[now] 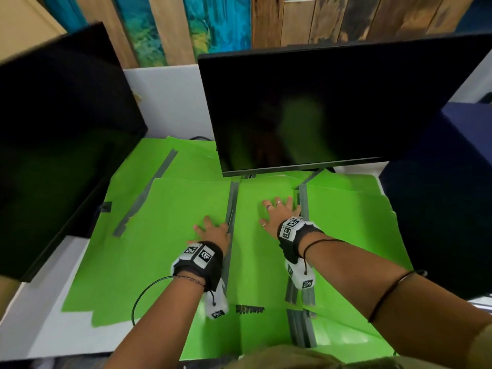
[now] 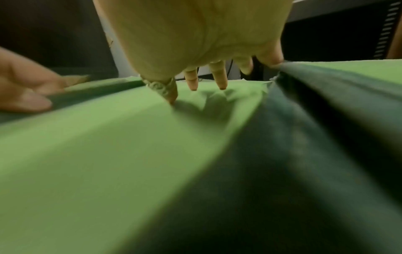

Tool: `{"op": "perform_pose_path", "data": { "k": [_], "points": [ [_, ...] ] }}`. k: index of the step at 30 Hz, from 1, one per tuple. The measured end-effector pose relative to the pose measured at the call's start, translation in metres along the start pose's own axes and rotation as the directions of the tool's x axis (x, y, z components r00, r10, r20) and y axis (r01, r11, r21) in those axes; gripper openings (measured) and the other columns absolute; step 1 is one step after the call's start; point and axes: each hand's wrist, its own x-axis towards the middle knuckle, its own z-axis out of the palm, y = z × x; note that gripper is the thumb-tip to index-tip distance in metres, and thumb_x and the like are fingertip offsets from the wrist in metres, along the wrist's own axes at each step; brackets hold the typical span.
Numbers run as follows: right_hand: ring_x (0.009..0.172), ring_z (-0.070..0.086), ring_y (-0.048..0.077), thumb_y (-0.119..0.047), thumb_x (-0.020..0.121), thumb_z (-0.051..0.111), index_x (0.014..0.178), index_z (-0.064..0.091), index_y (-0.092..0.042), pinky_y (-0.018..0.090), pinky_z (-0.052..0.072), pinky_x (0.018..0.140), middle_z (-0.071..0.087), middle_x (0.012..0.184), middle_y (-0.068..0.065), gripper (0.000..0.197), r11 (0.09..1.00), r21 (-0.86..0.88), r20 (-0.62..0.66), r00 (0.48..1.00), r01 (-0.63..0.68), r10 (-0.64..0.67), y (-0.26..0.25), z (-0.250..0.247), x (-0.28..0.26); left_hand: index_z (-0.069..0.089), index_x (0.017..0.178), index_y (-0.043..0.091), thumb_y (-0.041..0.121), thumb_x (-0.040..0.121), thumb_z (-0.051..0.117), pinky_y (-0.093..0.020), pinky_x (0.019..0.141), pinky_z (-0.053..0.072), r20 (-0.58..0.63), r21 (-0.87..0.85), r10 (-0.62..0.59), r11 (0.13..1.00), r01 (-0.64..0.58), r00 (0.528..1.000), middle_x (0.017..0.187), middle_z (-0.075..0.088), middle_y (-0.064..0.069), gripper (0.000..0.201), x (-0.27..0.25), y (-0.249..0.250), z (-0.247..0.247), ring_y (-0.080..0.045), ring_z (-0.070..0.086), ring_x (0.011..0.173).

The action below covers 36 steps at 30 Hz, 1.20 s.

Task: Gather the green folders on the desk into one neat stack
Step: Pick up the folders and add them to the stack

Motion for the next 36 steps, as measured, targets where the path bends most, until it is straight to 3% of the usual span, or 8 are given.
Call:
{"op": "perform_pose_path", "data": {
  "k": [3, 6, 18, 21, 24, 28, 31, 36],
  "points": [
    [0.142, -0.014, 0.040, -0.024, 0.091, 0.041, 0.149, 0.004, -0.026, 0.068, -0.007, 0.107, -0.001, 0.159, 0.007, 0.069, 0.989, -0.124, -0.062, 0.995, -0.082, 0.075, 0.018, 0.000, -0.004, 0.054, 0.110, 0.005, 0.021, 0.096, 0.042, -0.046, 0.109, 0.032, -0.007, -0.058, 0.124, 0.991, -0.124, 0.992, 0.122, 0.051, -0.018, 0.025, -0.011, -0.009, -0.016, -0.037, 0.037, 0.129],
    [0.140, -0.020, 0.042, -0.011, 0.092, 0.034, 0.149, -0.002, -0.029, 0.072, -0.002, 0.105, -0.021, 0.156, -0.006, 0.070, 0.969, 0.091, 0.060, 0.973, -0.229, 0.225, 0.040, 0.003, -0.006, 0.041, 0.065, 0.014, 0.018, 0.093, 0.049, -0.026, 0.070, 0.040, -0.045, -0.190, 0.246, 0.950, -0.250, 0.968, 0.068, 0.041, 0.001, 0.029, -0.023, -0.010, -0.033, -0.025, 0.052, 0.082],
    [0.143, -0.020, 0.029, -0.049, 0.098, 0.015, 0.148, 0.007, -0.037, 0.069, -0.006, 0.105, -0.011, 0.156, -0.016, 0.052, 0.888, 0.434, 0.020, 0.987, -0.154, 0.161, 0.060, 0.005, -0.014, 0.029, 0.056, 0.021, 0.007, 0.089, 0.052, -0.026, 0.058, 0.025, -0.239, -0.449, 0.629, 0.603, -0.659, 0.739, 0.058, 0.028, 0.003, 0.043, -0.073, 0.066, -0.081, -0.011, 0.028, 0.054],
    [0.145, -0.010, 0.029, -0.040, 0.102, 0.018, 0.150, 0.005, -0.022, 0.056, -0.003, 0.115, -0.002, 0.158, -0.005, 0.053, 0.742, 0.648, 0.059, 0.982, -0.174, 0.179, 0.062, -0.005, -0.017, 0.030, 0.059, 0.021, 0.015, 0.088, 0.049, -0.023, 0.056, 0.027, -0.320, -0.537, 0.694, 0.429, -0.727, 0.645, 0.059, 0.027, 0.004, 0.035, -0.088, 0.081, -0.105, -0.006, 0.027, 0.053],
    [0.144, 0.017, 0.024, -0.083, 0.078, 0.019, 0.148, 0.022, -0.020, 0.045, 0.010, 0.119, 0.019, 0.154, -0.001, 0.094, 0.257, 0.946, 0.162, 0.974, -0.199, 0.158, 0.067, -0.019, -0.016, 0.030, 0.061, 0.020, 0.016, 0.086, 0.046, -0.015, 0.053, 0.027, -0.422, -0.581, 0.699, 0.281, -0.764, 0.578, 0.062, 0.025, 0.005, 0.030, -0.096, 0.088, -0.130, 0.002, 0.026, 0.052],
    [0.121, 0.048, 0.022, -0.049, 0.095, 0.037, 0.141, 0.036, -0.015, 0.038, 0.031, 0.110, 0.046, 0.135, 0.005, 0.057, -0.083, 0.990, 0.127, 0.982, -0.117, 0.140, 0.086, -0.048, -0.027, 0.037, 0.068, 0.017, 0.021, 0.081, 0.044, -0.022, 0.057, 0.027, -0.475, -0.670, 0.615, 0.212, -0.712, 0.630, 0.065, 0.029, 0.006, 0.016, -0.079, 0.078, -0.138, -0.001, 0.029, 0.056],
    [0.096, 0.060, 0.017, -0.051, 0.084, 0.058, 0.140, 0.040, -0.020, 0.034, 0.041, 0.103, 0.047, 0.142, 0.008, 0.067, 0.120, 0.991, 0.011, 0.946, -0.052, 0.323, 0.124, -0.043, -0.019, 0.037, 0.068, 0.019, 0.018, 0.085, 0.048, -0.019, 0.050, 0.031, -0.445, -0.688, 0.570, 0.275, -0.671, 0.690, 0.063, 0.034, 0.001, 0.021, -0.062, 0.064, -0.130, -0.005, 0.034, 0.054],
    [0.137, 0.034, 0.030, -0.050, 0.088, 0.053, 0.142, 0.034, -0.007, 0.042, 0.026, 0.114, 0.033, 0.150, 0.013, 0.072, 0.221, 0.966, 0.006, 0.867, -0.133, 0.497, 0.153, -0.033, -0.037, 0.038, 0.067, 0.016, 0.002, 0.088, 0.058, -0.019, 0.047, 0.052, -0.237, -0.648, 0.574, 0.508, -0.568, 0.784, 0.055, 0.051, 0.007, 0.032, -0.044, 0.061, -0.099, 0.002, 0.051, 0.040]
  ]
}}
